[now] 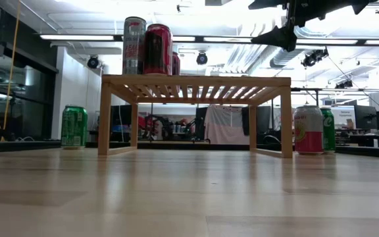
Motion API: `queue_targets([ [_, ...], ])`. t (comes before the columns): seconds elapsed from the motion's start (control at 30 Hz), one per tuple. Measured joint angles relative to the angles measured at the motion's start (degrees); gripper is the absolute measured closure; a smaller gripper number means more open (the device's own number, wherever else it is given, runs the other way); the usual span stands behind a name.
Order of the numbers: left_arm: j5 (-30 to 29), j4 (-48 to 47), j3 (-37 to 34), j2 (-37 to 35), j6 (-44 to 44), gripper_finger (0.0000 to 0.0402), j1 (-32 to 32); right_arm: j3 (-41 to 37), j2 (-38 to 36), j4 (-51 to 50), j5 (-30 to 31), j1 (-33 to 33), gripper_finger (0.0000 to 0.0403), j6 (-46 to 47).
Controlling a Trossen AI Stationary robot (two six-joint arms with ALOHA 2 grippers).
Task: Place canned beverage on shelf
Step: Put the bottom left green soda can on the shelf
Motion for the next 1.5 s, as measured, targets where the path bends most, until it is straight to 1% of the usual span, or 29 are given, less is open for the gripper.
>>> queue_targets([
  [0.13, 2.98, 0.01, -2.63, 0.91, -0.01, 0.0041, 1.04, 0.00, 0.00, 0.00, 0.00, 0.00, 0.0006, 0.00],
  [0.23, 2.98, 1.01, -3.90, 0.80, -0.12, 0.0041, 1.56, 0.00, 0.00, -0.02, 0.00, 0.00, 0.0006, 0.00],
  [0.4, 2.71, 5.76, -6.53, 0.84, 0.42, 0.0041, 1.85, 0.00, 0.00, -0.02, 0.00, -0.02, 0.0006, 0.01],
  [0.67, 2.66, 6.96, -8.34, 0.83, -0.13, 0.0044, 1.93, 0.00, 0.00, 0.00, 0.00, 0.00, 0.0006, 1.09],
  [0.73, 2.51, 7.24, -8.34, 0.85, -0.15, 0.0057, 2.29, 0.00, 0.00, 0.00, 0.00, 0.00, 0.0006, 1.10],
  [0.87, 2.51, 7.33, -8.28, 0.76, -0.12, 0.0109, 3.75, 0.00, 0.00, 0.01, 0.02, 0.00, 0.0006, 3.16],
  [1.0, 3.78, 6.97, -8.38, 0.03, 0.28, 0.0111, 5.03, 0.00, 0.00, 0.00, 0.01, 0.00, 0.0006, 5.39],
  [1.07, 5.97, 4.96, -7.96, -1.29, 0.77, 0.0111, 5.72, 0.00, 0.00, 0.03, 0.01, 0.00, 0.0006, 6.05],
  [1.17, 7.16, -1.65, -5.90, -4.91, 0.67, 0.0111, 6.03, 0.00, 0.00, 0.58, 0.00, 0.00, 0.0006, 6.01],
  [1.3, 6.38, -12.50, -1.41, -11.19, -2.40, 0.0111, 6.71, 0.00, 0.00, 1.72, 0.02, -0.08, 0.0006, 5.75],
  [1.4, 3.24, -17.15, 3.04, -15.83, -6.23, 0.0111, 8.19, 0.00, 0.00, 2.72, -0.25, -0.11, 0.0006, 5.88],
  [1.5, -2.45, -17.43, 7.55, -19.41, -9.08, 0.0111, 10.92, 0.00, 0.16, 5.84, -3.79, 0.11, 0.0006, 7.14],
])
